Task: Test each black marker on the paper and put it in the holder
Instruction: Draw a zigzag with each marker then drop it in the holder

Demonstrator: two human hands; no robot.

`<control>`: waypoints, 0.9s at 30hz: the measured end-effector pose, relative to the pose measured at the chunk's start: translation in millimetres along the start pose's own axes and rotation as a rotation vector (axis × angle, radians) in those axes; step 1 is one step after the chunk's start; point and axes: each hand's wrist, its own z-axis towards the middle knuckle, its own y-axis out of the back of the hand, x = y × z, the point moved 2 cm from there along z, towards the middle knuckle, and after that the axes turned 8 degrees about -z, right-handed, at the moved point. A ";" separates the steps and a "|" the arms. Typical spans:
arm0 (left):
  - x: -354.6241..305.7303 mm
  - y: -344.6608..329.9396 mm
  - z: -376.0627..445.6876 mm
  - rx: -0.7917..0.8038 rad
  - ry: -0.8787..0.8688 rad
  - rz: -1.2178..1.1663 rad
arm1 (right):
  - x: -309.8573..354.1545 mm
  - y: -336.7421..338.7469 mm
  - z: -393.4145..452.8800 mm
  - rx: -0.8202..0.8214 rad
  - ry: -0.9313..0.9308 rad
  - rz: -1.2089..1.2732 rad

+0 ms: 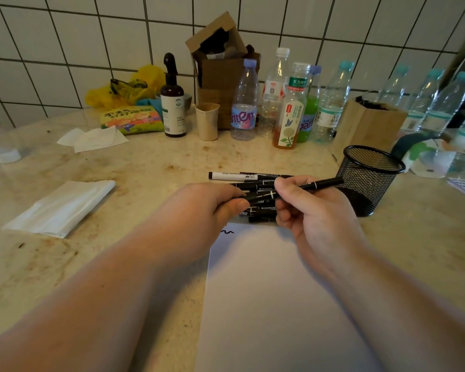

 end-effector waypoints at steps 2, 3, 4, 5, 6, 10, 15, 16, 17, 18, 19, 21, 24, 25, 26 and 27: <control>-1.6 -1.7 0.0 -0.014 -0.017 0.029 | 0.1 -1.5 -0.9 0.018 0.013 -0.027; -2.5 -2.5 -0.2 -0.015 -0.018 0.038 | 0.2 -2.1 -0.9 0.020 0.024 -0.034; -3.4 -3.3 -0.3 -0.014 -0.015 0.047 | 0.3 -2.4 -0.8 0.020 0.033 -0.039; -4.2 -4.0 -0.5 -0.013 -0.010 0.059 | 0.6 -2.7 -0.7 0.020 0.040 -0.045; -5.0 -4.7 -0.3 -0.013 -0.009 0.076 | 0.7 -2.8 -0.6 0.021 0.043 -0.050; -9.1 -7.3 -0.9 0.002 0.001 0.099 | -0.7 -2.3 -1.1 0.031 0.033 -0.050; -10.8 -9.7 -3.3 0.041 0.085 -0.048 | -2.0 -2.0 -1.5 0.071 0.013 -0.037; -11.0 -9.7 -3.1 0.051 0.107 -0.099 | -1.7 -2.1 -1.7 0.089 0.014 -0.031; -11.1 -9.4 -3.1 0.065 0.131 -0.154 | -1.1 -2.4 -1.8 0.108 0.017 -0.022; -11.1 -8.7 -3.4 0.082 0.152 -0.205 | -0.5 -2.6 -1.6 0.128 0.020 -0.014; -10.8 -7.7 -3.9 0.104 0.169 -0.241 | -0.1 -2.7 -1.3 0.149 0.021 -0.011; -10.7 -5.2 -5.1 0.154 0.188 -0.270 | 0.2 -2.8 -0.6 0.188 0.019 -0.012; -11.0 -3.1 -4.6 0.180 0.213 -0.267 | -3.2 -0.8 0.4 0.213 0.021 -0.027; -11.4 -3.1 -4.2 0.181 0.211 -0.238 | -4.3 -0.3 0.4 0.214 0.029 -0.052; -11.3 -3.3 -3.6 0.182 0.197 -0.176 | -5.4 -0.2 0.4 0.211 0.040 -0.087; -10.5 -3.1 -2.9 0.182 0.175 -0.085 | -5.6 -0.3 0.8 0.199 0.053 -0.126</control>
